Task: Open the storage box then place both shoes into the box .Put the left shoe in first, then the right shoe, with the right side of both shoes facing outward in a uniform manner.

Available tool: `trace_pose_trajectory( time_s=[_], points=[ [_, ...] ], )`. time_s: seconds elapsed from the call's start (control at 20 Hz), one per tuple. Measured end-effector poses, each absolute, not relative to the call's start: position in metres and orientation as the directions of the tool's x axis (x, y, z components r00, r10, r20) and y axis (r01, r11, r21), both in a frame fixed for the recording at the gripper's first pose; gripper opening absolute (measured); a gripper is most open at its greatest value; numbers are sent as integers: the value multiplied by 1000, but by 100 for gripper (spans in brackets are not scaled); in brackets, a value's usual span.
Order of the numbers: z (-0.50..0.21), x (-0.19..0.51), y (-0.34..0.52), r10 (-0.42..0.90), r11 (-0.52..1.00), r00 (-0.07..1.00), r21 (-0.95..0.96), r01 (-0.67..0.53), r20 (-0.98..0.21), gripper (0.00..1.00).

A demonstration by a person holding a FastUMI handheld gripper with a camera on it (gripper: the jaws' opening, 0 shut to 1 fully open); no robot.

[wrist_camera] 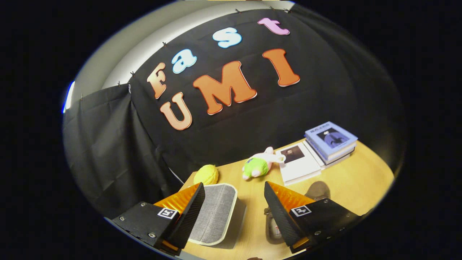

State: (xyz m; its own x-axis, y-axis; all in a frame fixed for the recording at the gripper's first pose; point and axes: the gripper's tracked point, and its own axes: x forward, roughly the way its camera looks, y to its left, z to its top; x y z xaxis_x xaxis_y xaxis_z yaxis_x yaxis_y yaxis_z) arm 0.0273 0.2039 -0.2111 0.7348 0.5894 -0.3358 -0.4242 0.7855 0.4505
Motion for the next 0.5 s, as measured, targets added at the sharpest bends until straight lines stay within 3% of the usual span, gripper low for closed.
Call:
trace_pose_trajectory(
  time_s=[0.5],
  points=[
    [-315, 22, 258, 745, 621, 533, 711, -330, -402, 98]
  ],
)
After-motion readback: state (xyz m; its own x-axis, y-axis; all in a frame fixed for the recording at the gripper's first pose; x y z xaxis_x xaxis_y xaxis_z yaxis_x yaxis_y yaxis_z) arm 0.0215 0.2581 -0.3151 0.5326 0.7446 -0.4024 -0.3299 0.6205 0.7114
